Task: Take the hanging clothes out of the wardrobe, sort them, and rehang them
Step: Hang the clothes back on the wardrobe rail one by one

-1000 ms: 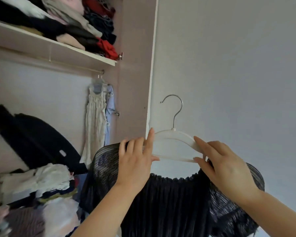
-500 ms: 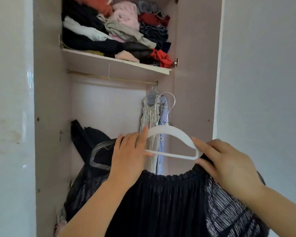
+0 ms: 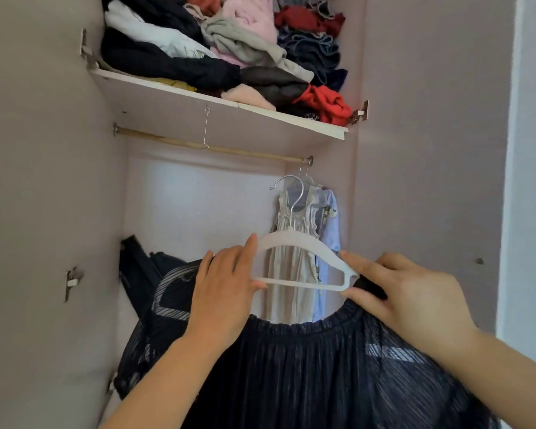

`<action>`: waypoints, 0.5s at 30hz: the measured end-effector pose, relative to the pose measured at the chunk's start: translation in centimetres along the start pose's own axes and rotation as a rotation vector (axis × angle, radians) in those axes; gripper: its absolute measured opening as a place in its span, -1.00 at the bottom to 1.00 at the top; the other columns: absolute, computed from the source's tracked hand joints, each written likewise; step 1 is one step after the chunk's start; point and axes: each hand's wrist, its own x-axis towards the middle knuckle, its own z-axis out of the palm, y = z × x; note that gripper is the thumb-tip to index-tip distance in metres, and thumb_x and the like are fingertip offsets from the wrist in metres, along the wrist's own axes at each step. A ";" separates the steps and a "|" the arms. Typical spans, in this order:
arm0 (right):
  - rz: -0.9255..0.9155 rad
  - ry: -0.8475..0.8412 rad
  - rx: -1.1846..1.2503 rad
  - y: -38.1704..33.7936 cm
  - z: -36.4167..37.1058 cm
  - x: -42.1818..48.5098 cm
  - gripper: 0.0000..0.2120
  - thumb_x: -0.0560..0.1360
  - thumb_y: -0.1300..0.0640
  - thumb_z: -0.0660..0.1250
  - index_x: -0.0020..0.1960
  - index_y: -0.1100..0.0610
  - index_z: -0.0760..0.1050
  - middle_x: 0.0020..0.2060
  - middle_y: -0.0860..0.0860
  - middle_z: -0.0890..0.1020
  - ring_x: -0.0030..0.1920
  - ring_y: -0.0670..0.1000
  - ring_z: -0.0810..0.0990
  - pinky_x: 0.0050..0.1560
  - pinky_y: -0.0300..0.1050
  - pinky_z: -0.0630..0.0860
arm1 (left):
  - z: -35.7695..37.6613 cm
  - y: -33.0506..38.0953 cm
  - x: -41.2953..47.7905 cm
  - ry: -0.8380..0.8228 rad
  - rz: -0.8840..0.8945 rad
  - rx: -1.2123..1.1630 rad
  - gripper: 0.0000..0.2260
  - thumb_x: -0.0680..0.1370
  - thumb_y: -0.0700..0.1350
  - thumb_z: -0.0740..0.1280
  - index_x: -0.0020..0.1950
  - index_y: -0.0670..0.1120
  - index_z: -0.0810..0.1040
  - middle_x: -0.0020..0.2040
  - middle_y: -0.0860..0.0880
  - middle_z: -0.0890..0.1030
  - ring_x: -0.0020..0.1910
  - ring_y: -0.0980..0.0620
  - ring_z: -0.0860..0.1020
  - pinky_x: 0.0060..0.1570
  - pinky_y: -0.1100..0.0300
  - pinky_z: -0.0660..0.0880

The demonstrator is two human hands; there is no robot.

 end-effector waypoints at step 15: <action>-0.098 0.045 -0.024 11.5 20.7 15.4 -0.56 0.32 -0.29 0.18 0.03 -0.11 0.63 -0.49 -0.05 0.47 -0.62 0.05 0.46 -0.45 -0.45 -0.04 | 20.7 -4.7 11.6 -0.013 -0.249 -0.215 -0.40 0.59 0.00 0.20 0.54 -0.03 -0.03 0.49 0.02 0.15 0.45 0.05 0.12 0.38 0.27 0.00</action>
